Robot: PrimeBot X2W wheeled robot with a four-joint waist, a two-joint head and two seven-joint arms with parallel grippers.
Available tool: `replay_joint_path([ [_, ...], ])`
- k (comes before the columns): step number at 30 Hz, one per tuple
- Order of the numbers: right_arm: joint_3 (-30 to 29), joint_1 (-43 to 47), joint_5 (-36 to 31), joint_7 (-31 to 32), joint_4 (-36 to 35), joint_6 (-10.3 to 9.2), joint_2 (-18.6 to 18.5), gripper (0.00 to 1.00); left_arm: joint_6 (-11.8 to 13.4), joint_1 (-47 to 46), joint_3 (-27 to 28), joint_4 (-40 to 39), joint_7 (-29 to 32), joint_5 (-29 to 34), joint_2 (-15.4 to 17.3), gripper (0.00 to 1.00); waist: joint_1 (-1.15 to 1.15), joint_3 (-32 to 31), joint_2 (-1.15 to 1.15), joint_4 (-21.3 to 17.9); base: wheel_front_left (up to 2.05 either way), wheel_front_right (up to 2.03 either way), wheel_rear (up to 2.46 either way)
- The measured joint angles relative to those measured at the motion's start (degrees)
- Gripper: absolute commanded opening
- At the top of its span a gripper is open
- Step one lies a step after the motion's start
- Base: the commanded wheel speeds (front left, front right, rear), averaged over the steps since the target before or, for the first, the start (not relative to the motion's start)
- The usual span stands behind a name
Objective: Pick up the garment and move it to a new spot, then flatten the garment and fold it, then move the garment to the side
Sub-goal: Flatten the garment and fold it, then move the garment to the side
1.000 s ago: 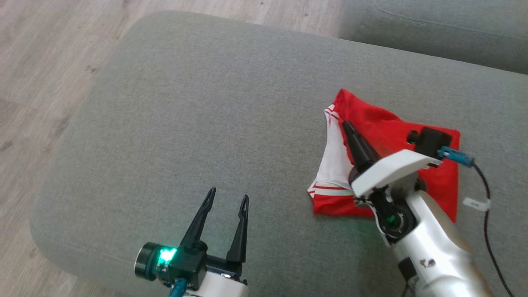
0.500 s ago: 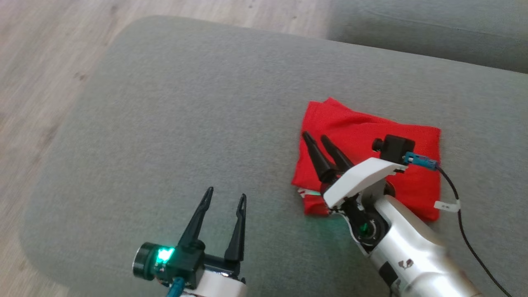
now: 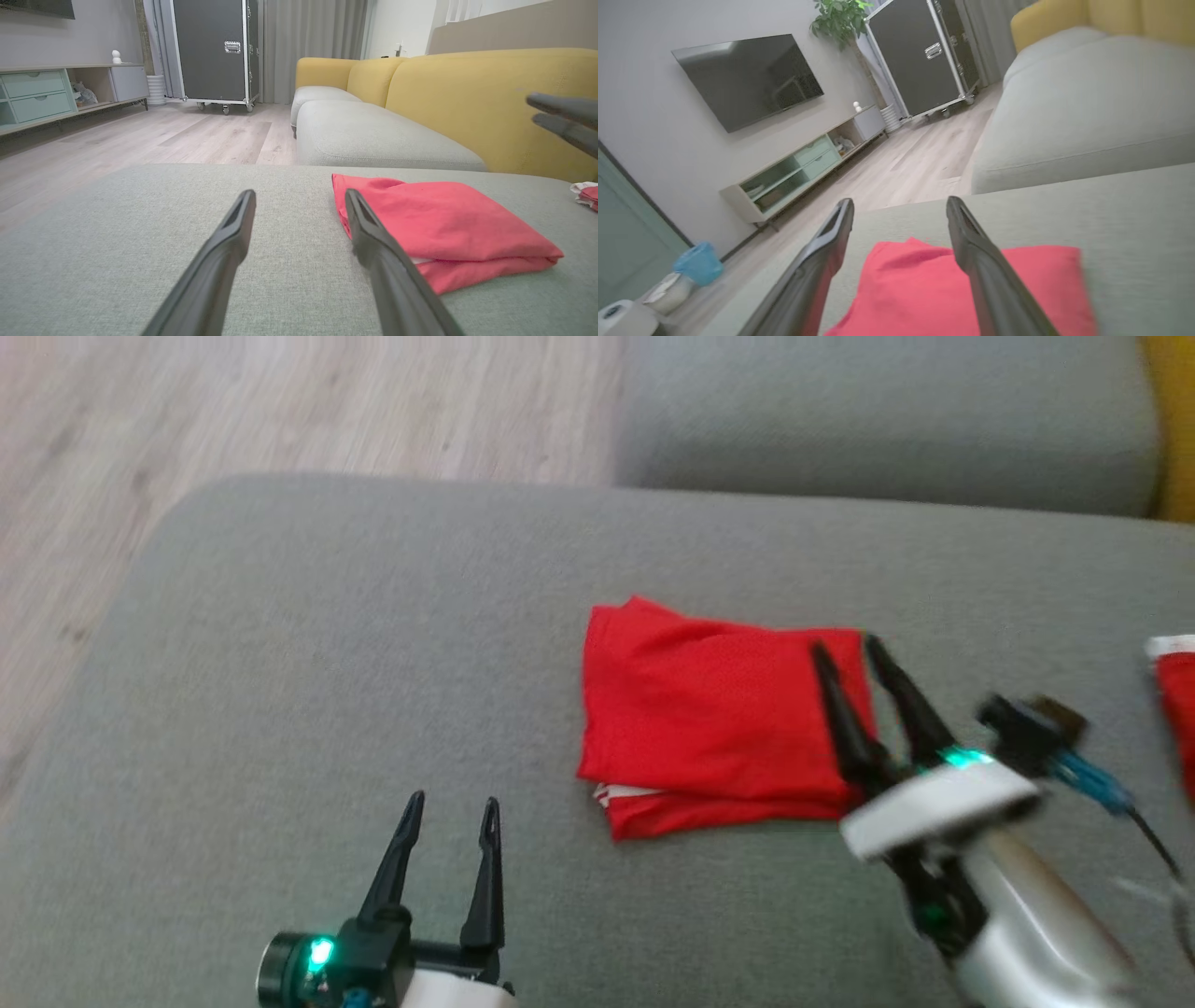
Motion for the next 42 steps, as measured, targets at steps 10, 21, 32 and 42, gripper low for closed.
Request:
replay_joint_path([
  [10, -15.61, 17.24, -18.35, -0.69, -10.78, 0.0, -2.72, 1.0, -0.15, 3.85, 2.49, -0.62, 0.0, -1.86, -0.02, 1.0, 0.0, -4.15, 0.0, -4.68, 0.0, 0.0, 0.0],
  [21, -19.16, 29.02, -26.91, -0.69, -13.03, 0.0, 1.6, 1.0, -0.58, 8.79, 5.67, -2.18, 0.0, 0.52, 0.1, 1.0, 0.0, -6.65, 0.0, -7.12, 0.0, 0.0, 0.0],
  [32, -20.3, 29.92, -28.37, -0.69, -13.55, 0.0, 2.54, 1.0, -1.1, 10.05, 7.22, -2.19, 0.0, 1.29, 0.09, 1.0, 0.0, -7.41, 0.0, -6.62, 0.0, 0.0, 0.0],
  [42, -19.48, 30.11, -28.37, -0.69, -13.38, 0.0, 3.1, 1.0, -1.15, 10.15, 7.71, -2.19, 0.0, 1.68, 0.07, 1.0, 0.01, -8.1, 0.0, -6.86, 0.0, 0.0, 0.0],
])
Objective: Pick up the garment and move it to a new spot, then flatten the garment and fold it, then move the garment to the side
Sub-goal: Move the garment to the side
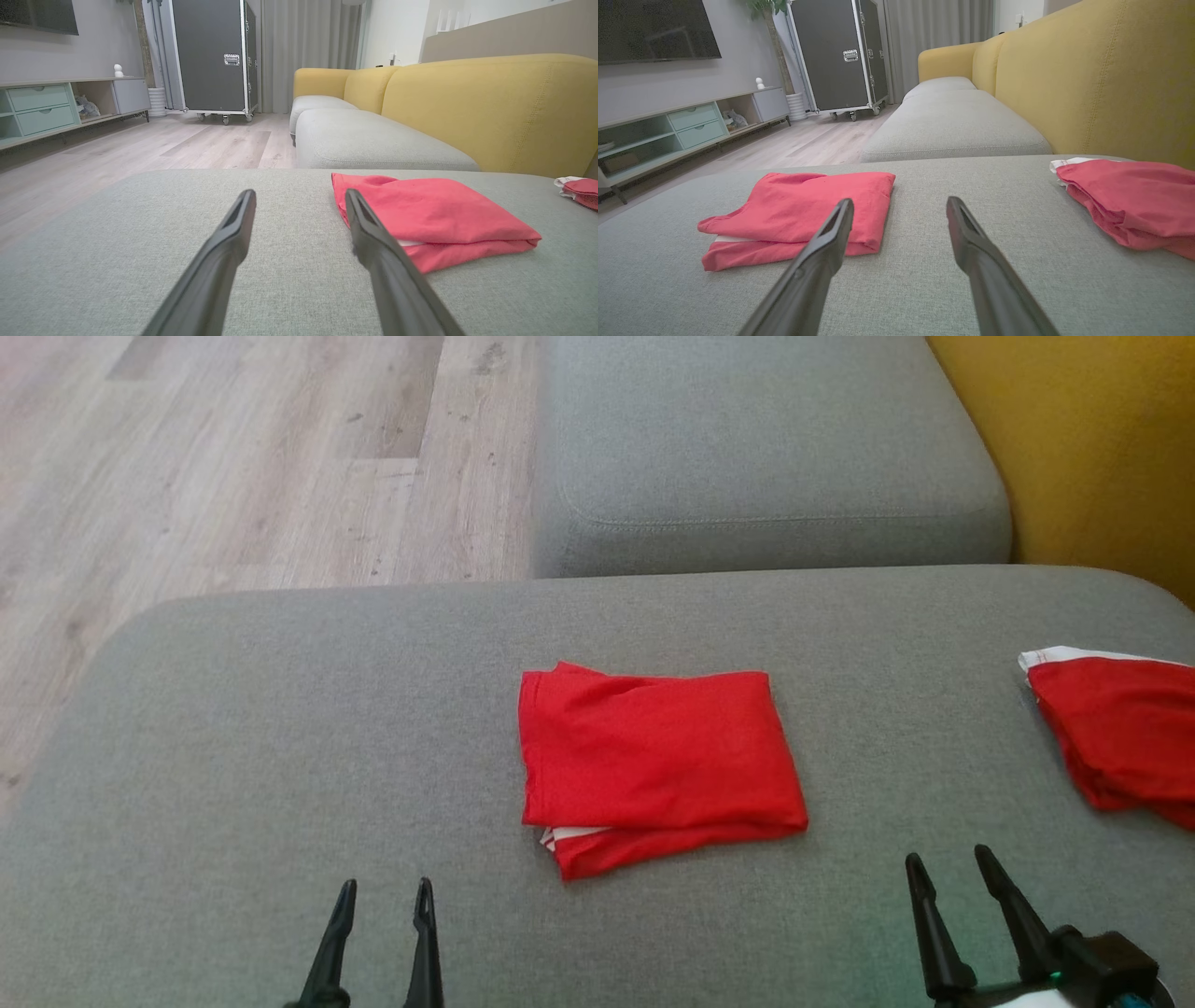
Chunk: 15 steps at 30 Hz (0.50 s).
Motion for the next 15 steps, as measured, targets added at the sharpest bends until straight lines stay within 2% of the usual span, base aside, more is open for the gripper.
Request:
replay_joint_path([
  [15, 0.27, 0.13, -0.12, 0.0, 1.13, 0.0, -0.02, 1.0, -0.44, 0.87, 0.66, 0.75, 0.0, -0.01, -0.02, 1.0, 0.0, -0.2, 0.0, 1.01, 0.0, 0.0, 0.0],
])
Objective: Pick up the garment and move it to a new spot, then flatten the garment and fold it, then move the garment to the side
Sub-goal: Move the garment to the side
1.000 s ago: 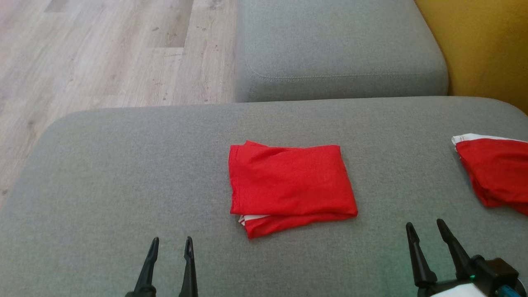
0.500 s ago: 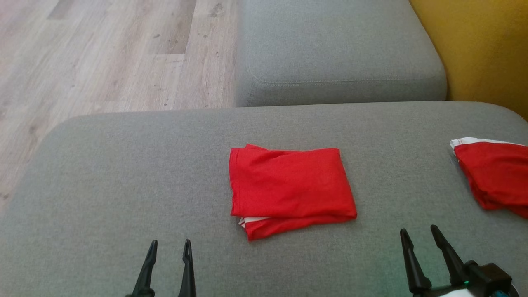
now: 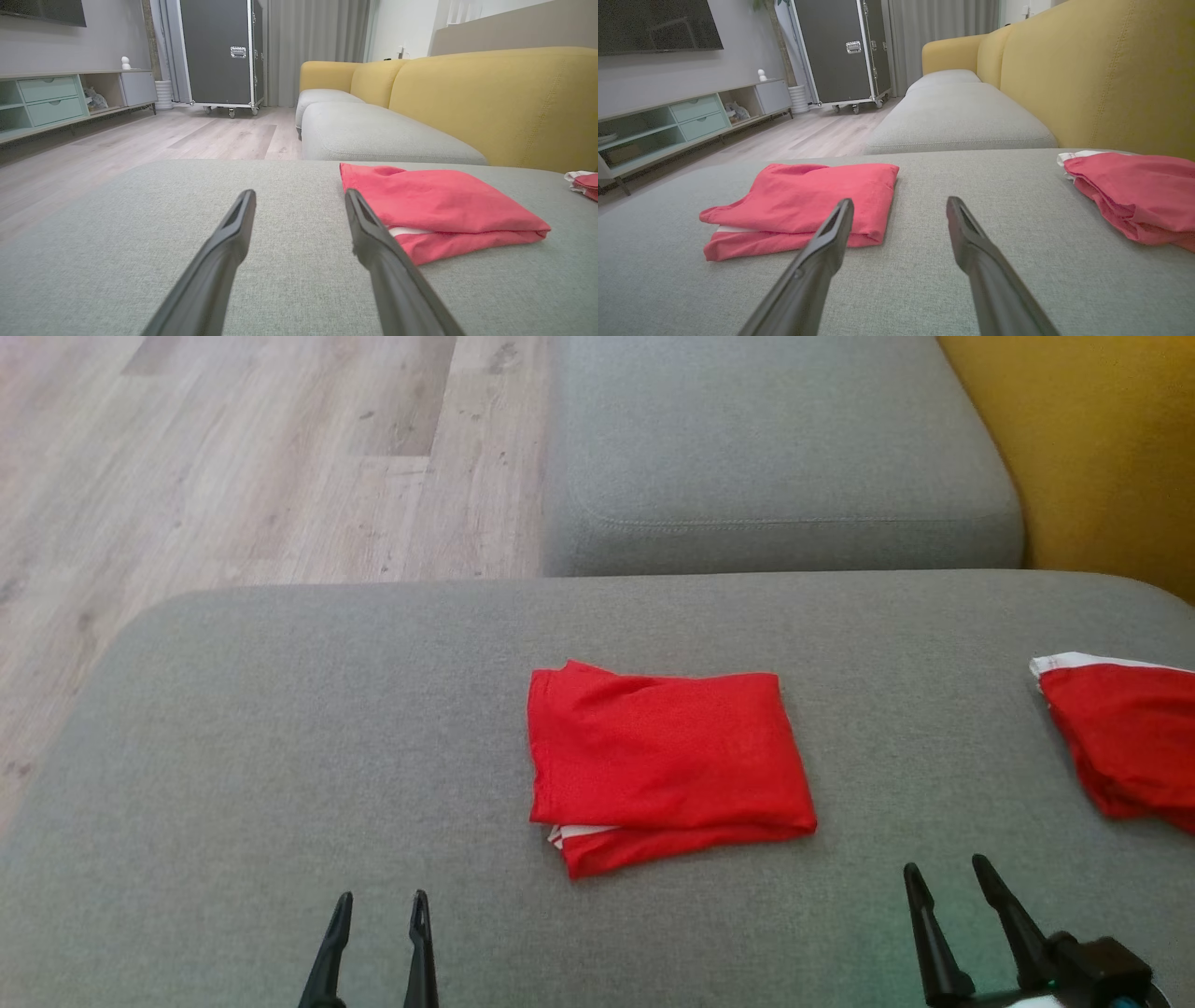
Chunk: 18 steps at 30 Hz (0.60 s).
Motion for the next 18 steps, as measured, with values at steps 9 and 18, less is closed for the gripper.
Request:
replay_joint_path([
  [9, -1.7, -0.98, -1.19, 0.0, 5.27, 0.0, -0.08, 1.0, 0.09, -0.06, 0.21, -0.41, 0.0, 0.43, 0.0, 1.0, 0.0, 1.94, 0.0, 1.72, 0.0, 0.0, 0.0],
  [18, -1.53, -12.01, 5.38, 3.22, 13.72, 0.0, -1.92, 1.0, 0.1, -1.43, -1.16, -1.76, 0.0, -0.09, 0.01, 1.0, 0.01, 5.29, 0.0, 4.22, 0.0, 0.0, 0.0],
])
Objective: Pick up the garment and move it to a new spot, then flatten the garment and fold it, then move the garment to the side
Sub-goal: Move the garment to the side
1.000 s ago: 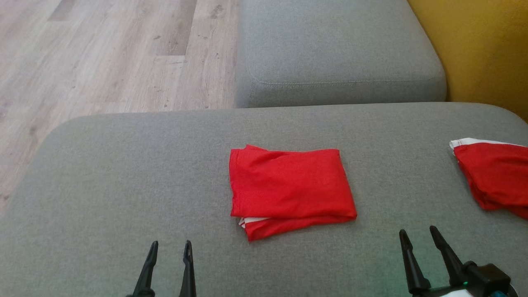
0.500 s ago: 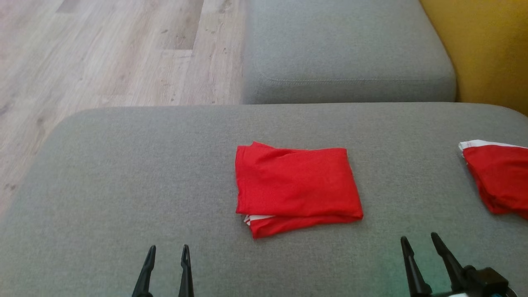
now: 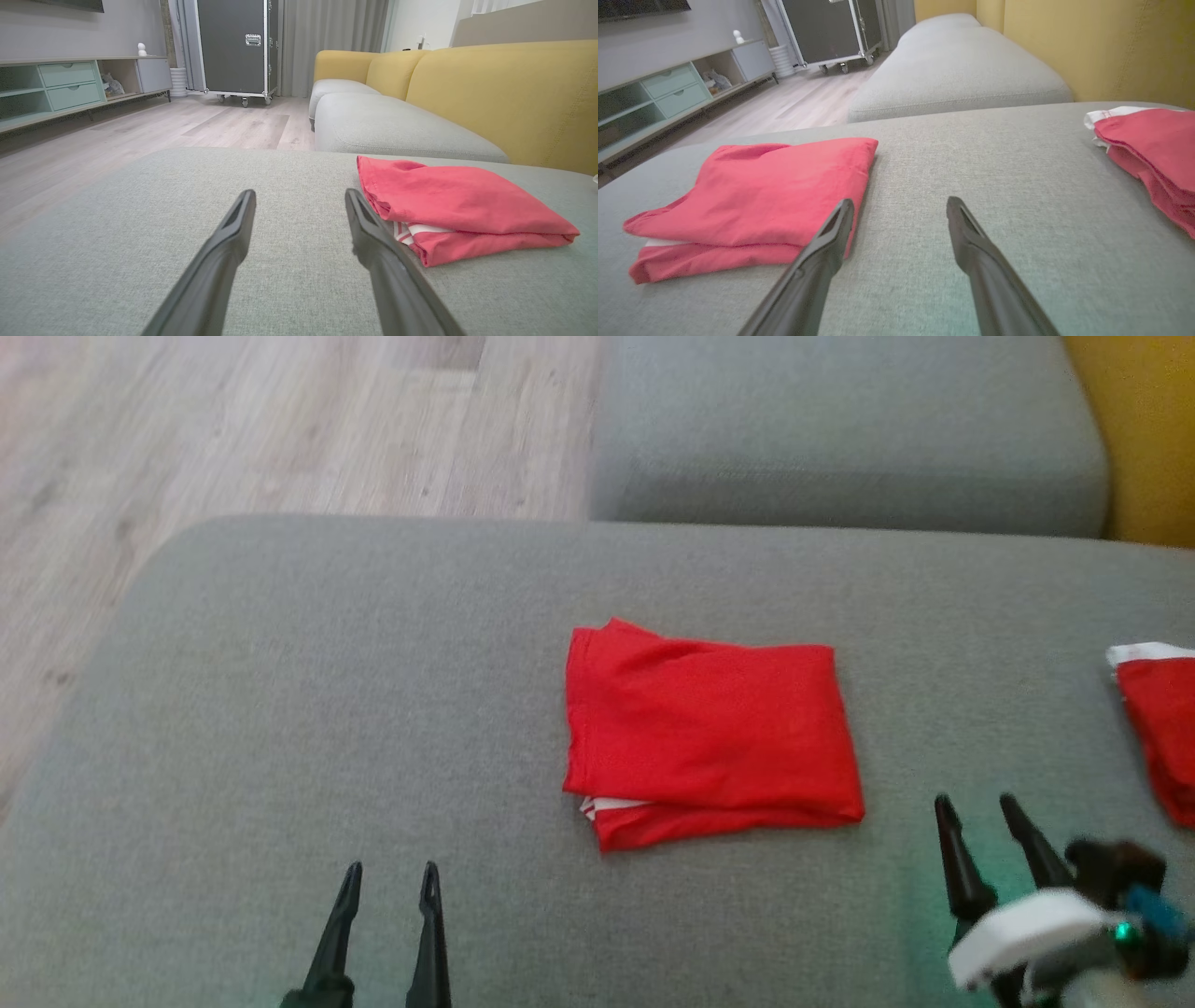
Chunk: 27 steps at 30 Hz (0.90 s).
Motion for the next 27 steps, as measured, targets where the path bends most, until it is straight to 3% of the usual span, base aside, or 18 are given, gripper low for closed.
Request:
replay_joint_path([
  [3, 1.36, -5.64, 3.27, 5.22, 3.22, 0.0, -1.83, 1.0, 0.42, -1.15, -0.88, -0.3, 0.0, 0.01, -0.02, 1.0, 0.0, 1.85, 0.0, 1.11, 0.0, 0.0, 0.0],
  [9, 3.18, -13.16, 12.09, 12.9, 7.56, 0.0, -2.11, 1.0, 0.49, -3.06, -2.25, -0.46, 0.0, 0.1, -0.04, 1.0, 0.01, 4.32, 0.0, 2.7, 0.0, 0.0, 0.0],
  [20, 4.09, -20.75, 25.27, 20.16, 16.36, 0.0, -2.04, 1.0, 0.96, -5.72, -4.34, -0.03, 0.0, 0.1, -0.04, 1.0, 0.0, 6.84, 0.0, 5.49, 0.0, 0.0, 0.0],
  [21, 4.27, -21.22, 26.1, 20.75, 17.3, 0.0, -2.04, 0.87, 0.99, -5.85, -4.53, 0.01, 0.0, 0.09, -0.04, 1.0, 0.0, 7.06, 0.0, 5.69, 0.0, 0.0, 0.0],
  [25, 5.27, -22.79, 30.22, 22.34, 18.73, 0.0, -1.88, 0.0, 1.43, -6.31, -5.53, 0.11, 0.0, 0.05, -0.04, 1.0, 0.0, 7.84, 0.0, 6.19, 0.0, 0.0, 0.0],
  [27, 6.12, -23.32, 31.96, 22.65, 18.75, 0.0, -1.66, 0.0, 1.52, -6.79, -5.79, 0.08, 0.0, -0.01, -0.07, 1.0, 0.0, 8.13, 0.0, 6.16, 0.0, 0.0, 0.0],
])
